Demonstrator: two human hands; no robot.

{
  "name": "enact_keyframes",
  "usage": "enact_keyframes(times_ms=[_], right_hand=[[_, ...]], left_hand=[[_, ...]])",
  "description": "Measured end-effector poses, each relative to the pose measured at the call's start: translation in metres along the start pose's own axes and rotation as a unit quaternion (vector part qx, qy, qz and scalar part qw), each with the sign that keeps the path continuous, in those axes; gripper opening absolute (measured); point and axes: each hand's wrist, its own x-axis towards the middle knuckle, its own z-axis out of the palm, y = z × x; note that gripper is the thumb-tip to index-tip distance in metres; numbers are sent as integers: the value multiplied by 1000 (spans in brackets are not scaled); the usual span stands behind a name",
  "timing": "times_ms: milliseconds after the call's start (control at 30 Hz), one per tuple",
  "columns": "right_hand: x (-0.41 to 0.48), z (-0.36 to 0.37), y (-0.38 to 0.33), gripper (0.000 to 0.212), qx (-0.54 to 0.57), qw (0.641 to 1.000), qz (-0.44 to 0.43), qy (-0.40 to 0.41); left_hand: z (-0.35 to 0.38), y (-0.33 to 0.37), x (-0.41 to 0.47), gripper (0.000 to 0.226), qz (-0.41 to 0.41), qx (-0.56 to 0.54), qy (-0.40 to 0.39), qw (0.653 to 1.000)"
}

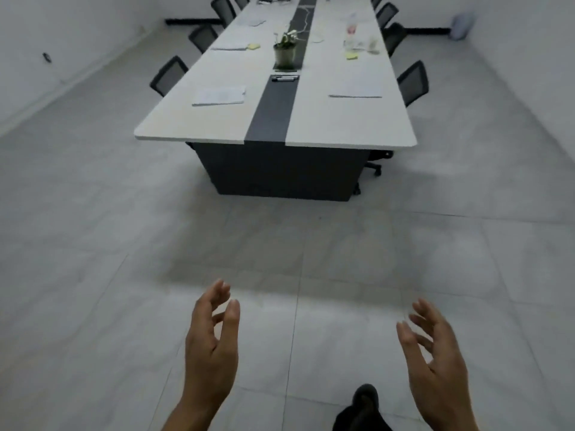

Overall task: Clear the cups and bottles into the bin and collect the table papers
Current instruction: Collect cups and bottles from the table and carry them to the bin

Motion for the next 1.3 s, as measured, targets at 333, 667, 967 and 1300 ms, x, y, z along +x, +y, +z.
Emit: enact_keyframes(times_ms=[333, 667, 967, 1300], right_hand=[[195, -138, 63, 58, 17, 998, 39, 53], [418, -188, 120, 64, 15, 996, 71, 45], [668, -292, 127, 64, -39, 987, 92, 125], [910, -380, 199, 61, 13, 966, 128, 223]], left_hand=[[275, 84, 62, 42, 6, 18, -113, 993], [477, 125, 177, 54, 8, 24, -151, 988], [745, 214, 334, 46, 47, -9, -236, 970], [1014, 304, 467, 57, 113, 30, -325, 939]])
